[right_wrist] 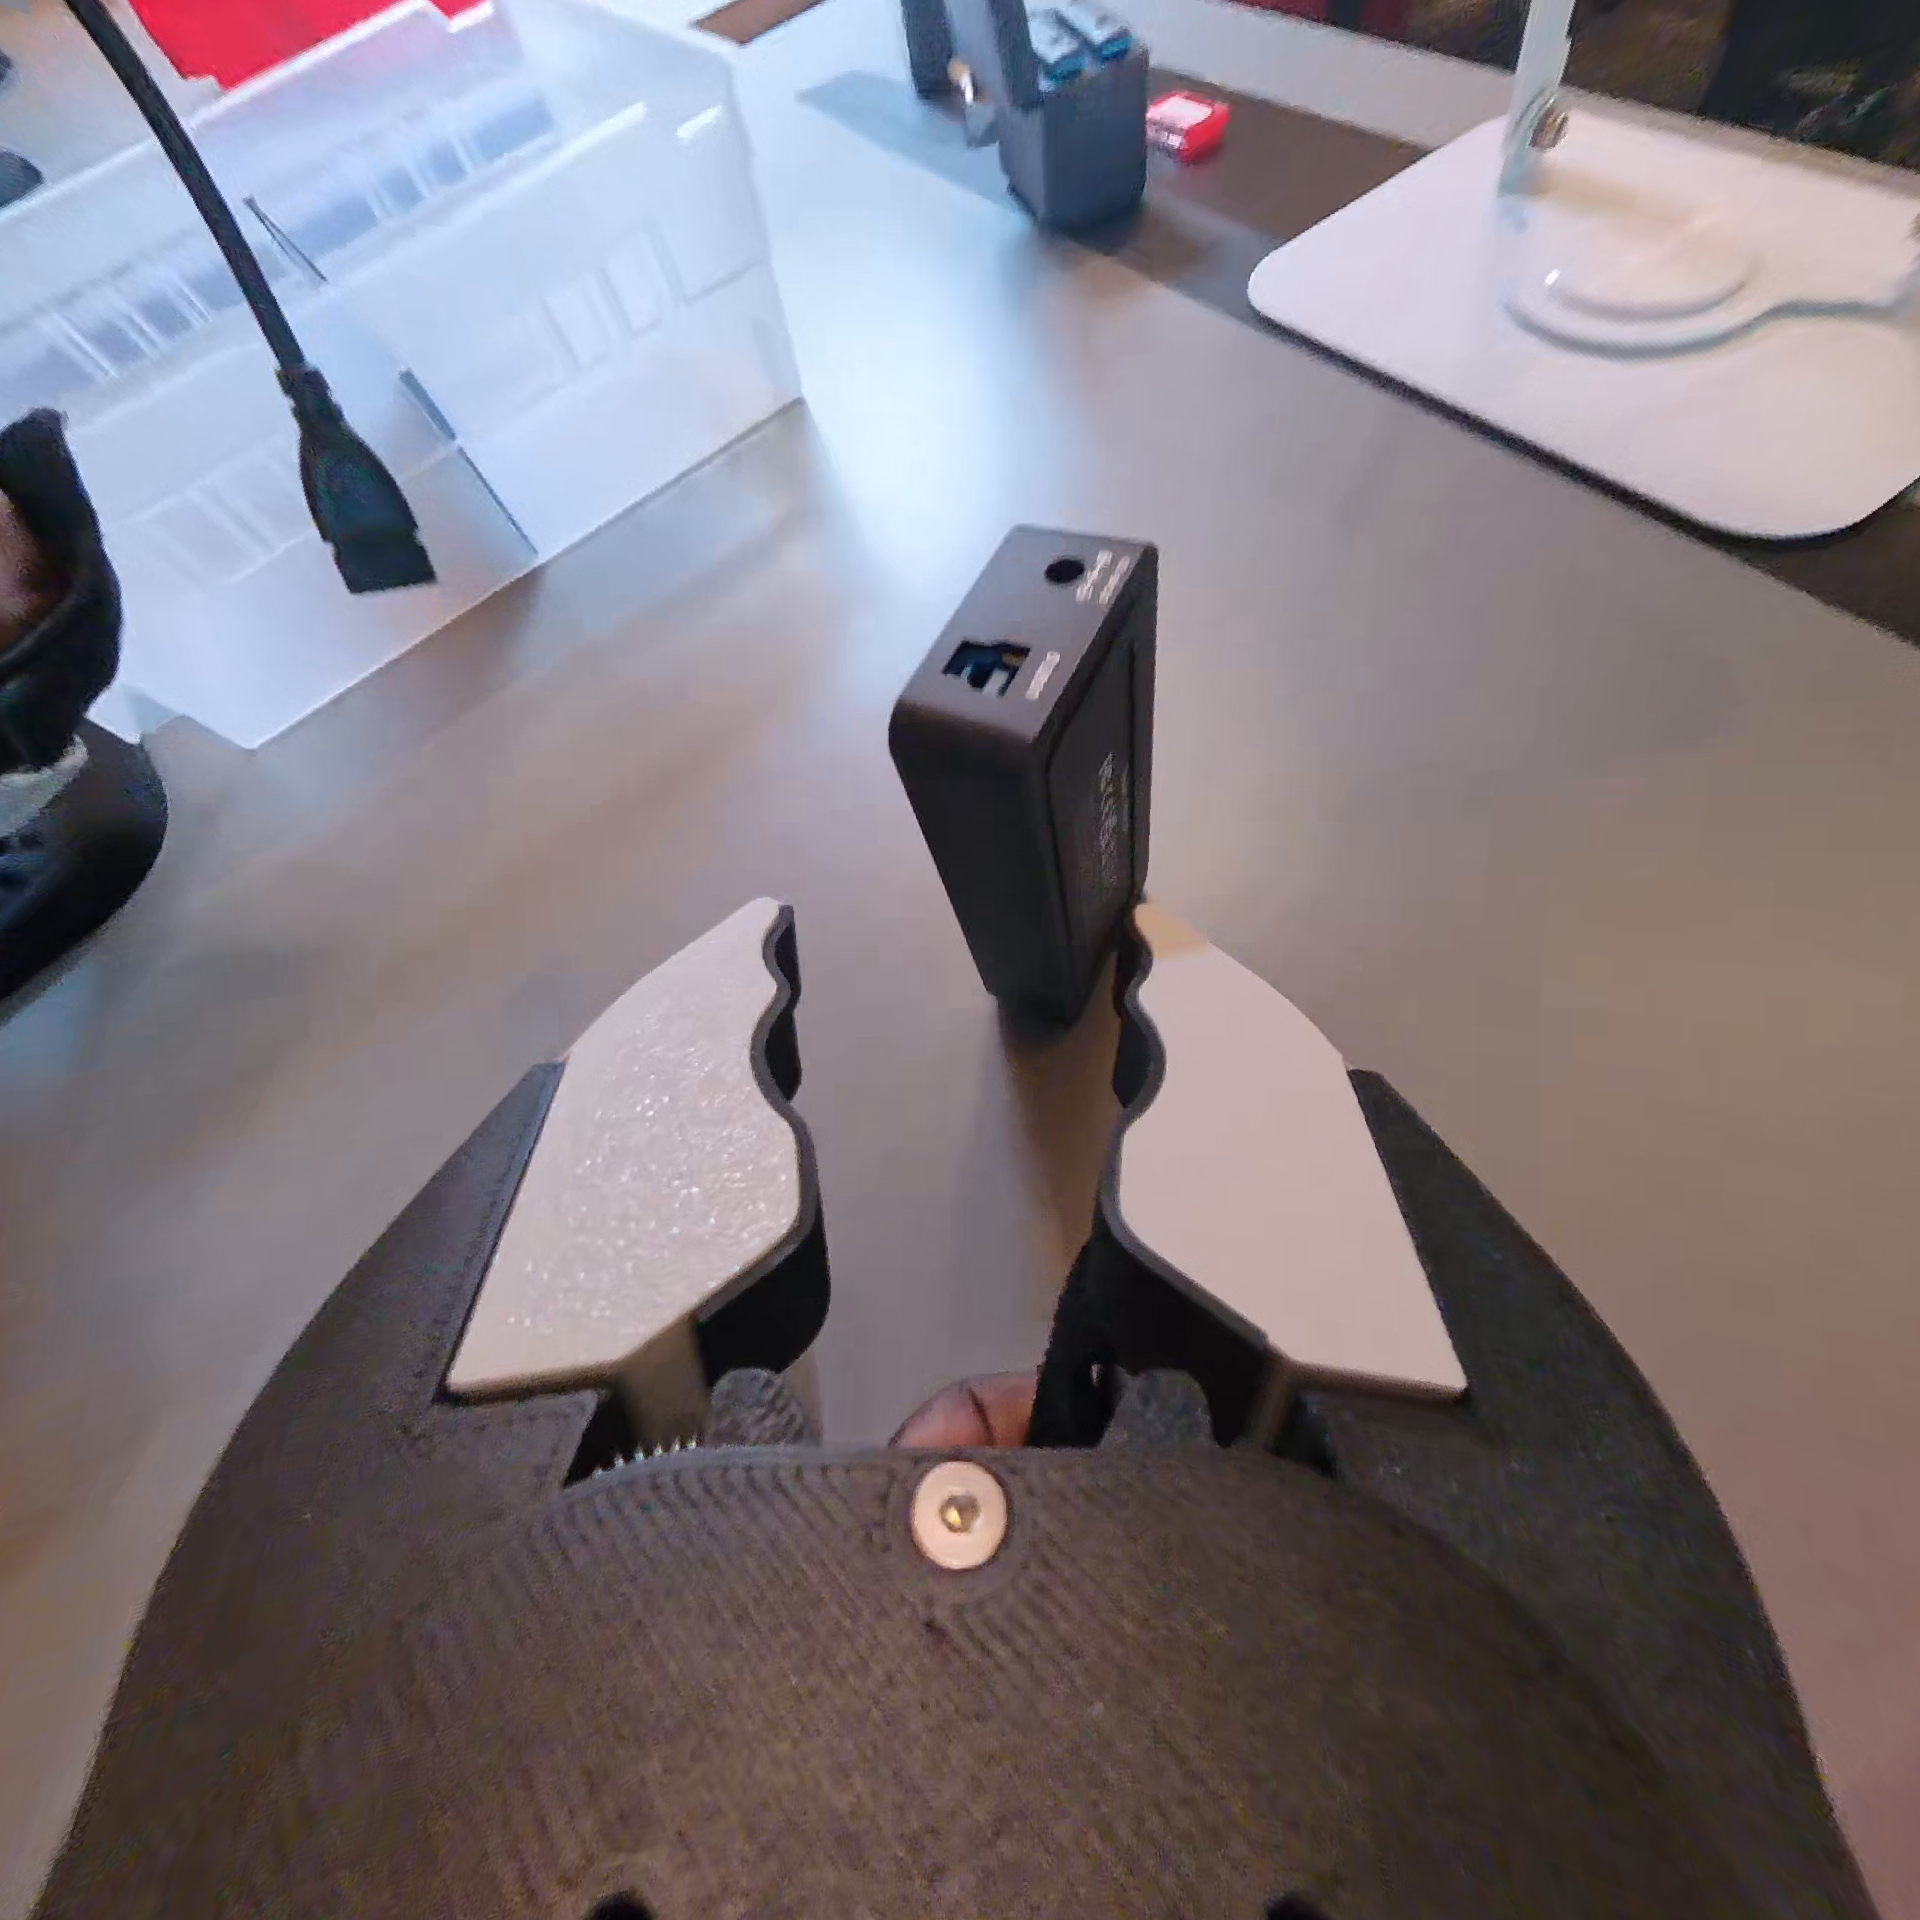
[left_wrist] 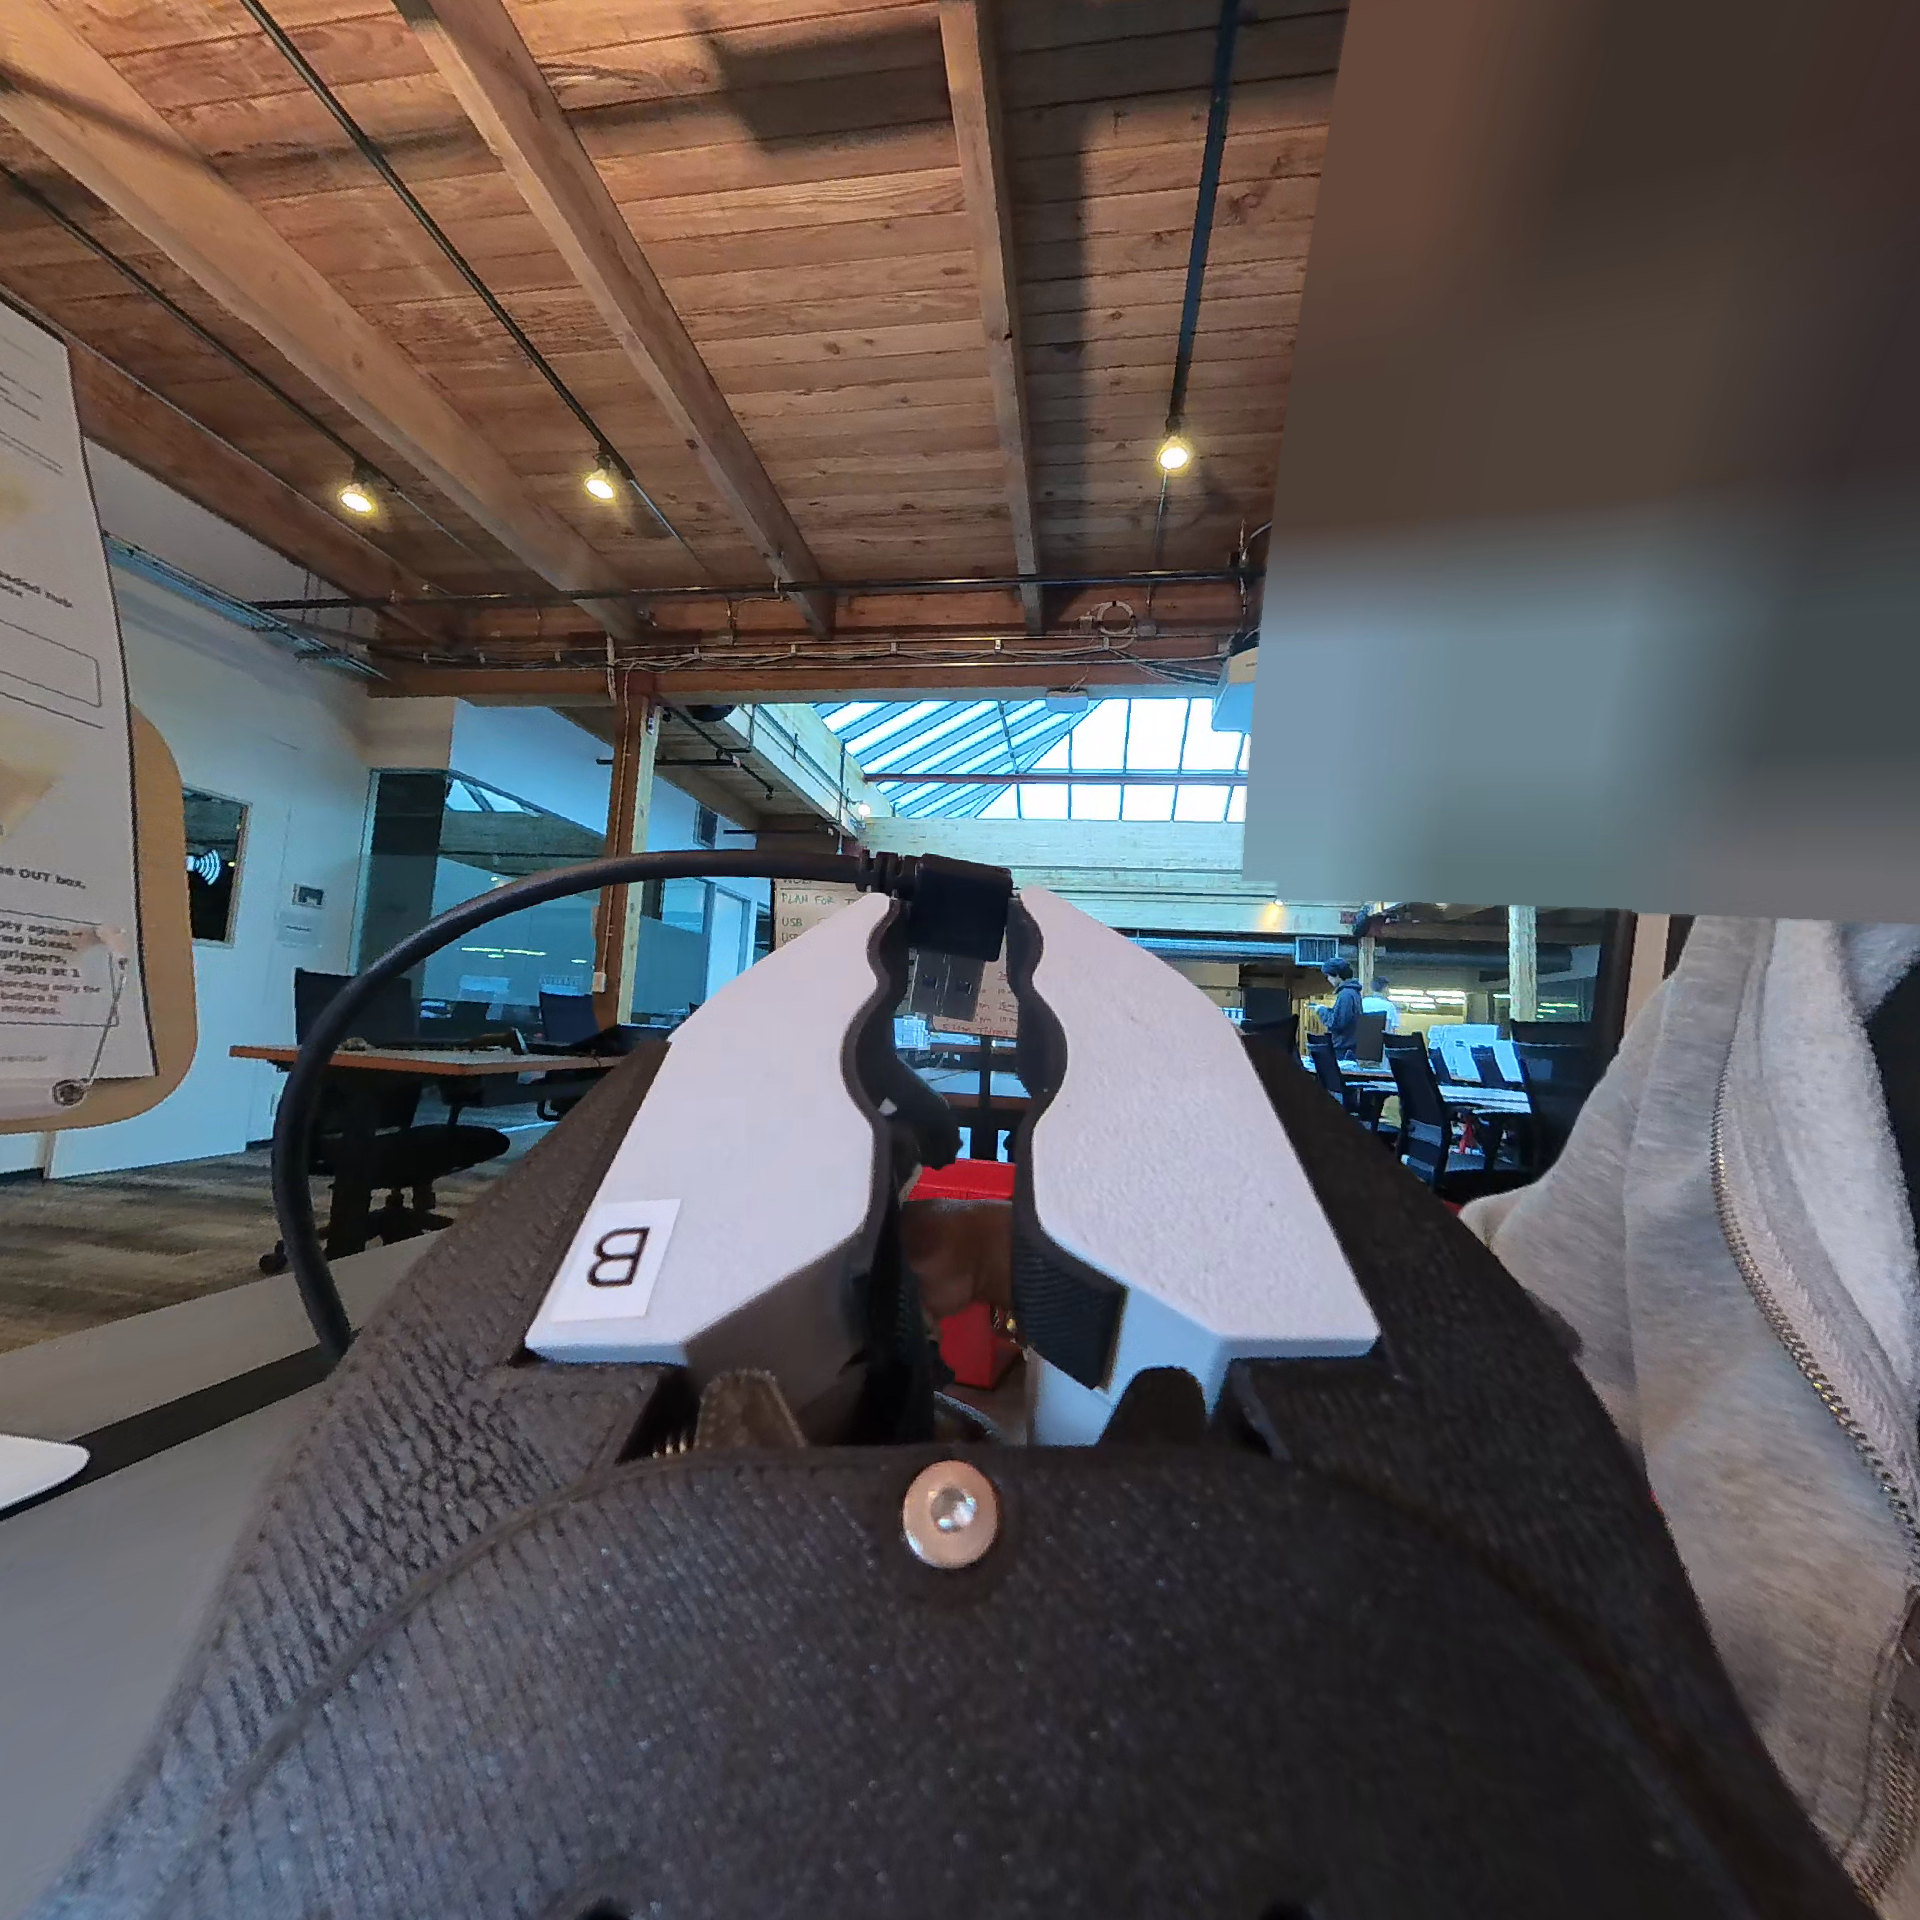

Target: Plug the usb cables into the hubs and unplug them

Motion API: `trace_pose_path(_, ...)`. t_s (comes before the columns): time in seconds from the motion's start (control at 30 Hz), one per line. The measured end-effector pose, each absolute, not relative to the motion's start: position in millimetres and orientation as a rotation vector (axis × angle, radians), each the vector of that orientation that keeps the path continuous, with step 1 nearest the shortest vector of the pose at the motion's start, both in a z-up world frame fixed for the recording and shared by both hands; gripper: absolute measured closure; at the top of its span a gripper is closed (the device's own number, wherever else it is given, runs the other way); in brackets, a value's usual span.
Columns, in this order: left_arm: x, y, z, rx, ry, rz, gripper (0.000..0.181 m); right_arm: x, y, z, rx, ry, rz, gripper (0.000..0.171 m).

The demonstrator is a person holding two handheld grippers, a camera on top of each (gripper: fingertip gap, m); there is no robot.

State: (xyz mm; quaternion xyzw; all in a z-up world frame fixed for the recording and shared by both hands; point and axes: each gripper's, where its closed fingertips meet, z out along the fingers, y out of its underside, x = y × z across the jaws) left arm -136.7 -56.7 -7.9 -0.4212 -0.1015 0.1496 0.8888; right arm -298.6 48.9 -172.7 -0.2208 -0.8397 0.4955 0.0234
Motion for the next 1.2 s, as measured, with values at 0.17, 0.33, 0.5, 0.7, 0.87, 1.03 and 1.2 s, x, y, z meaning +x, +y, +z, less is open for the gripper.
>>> trace_pose_path(0.17,-138,-57,-9,-0.876,-0.218,0.317,0.163,-291,43,-196,-0.674,-2.700,1.449,0.113)
trace_pose_path(0.33,-139,-57,-10,-0.880,-0.219,0.311,0.163,-284,35,-197,-0.684,-2.732,1.500,0.117)
trace_pose_path(0.5,-139,-55,-11,-0.886,-0.219,0.310,0.163,-278,31,-197,-0.629,-2.759,1.527,0.116)
trace_pose_path(0.7,-138,-54,-12,-0.891,-0.215,0.298,0.163,-314,39,-181,-0.476,-2.439,1.639,0.091)
trace_pose_path(0.87,-137,-51,-15,-0.898,-0.210,0.279,0.163,-314,22,-168,-0.193,-2.437,1.902,0.079)
trace_pose_path(1.03,-139,-49,-19,-0.910,-0.207,0.258,0.163,-318,15,-181,-0.019,-2.598,1.881,0.086)
trace_pose_path(1.2,-139,-49,-19,-0.900,-0.209,0.238,0.163,-320,11,-190,0.095,-2.684,1.815,0.094)
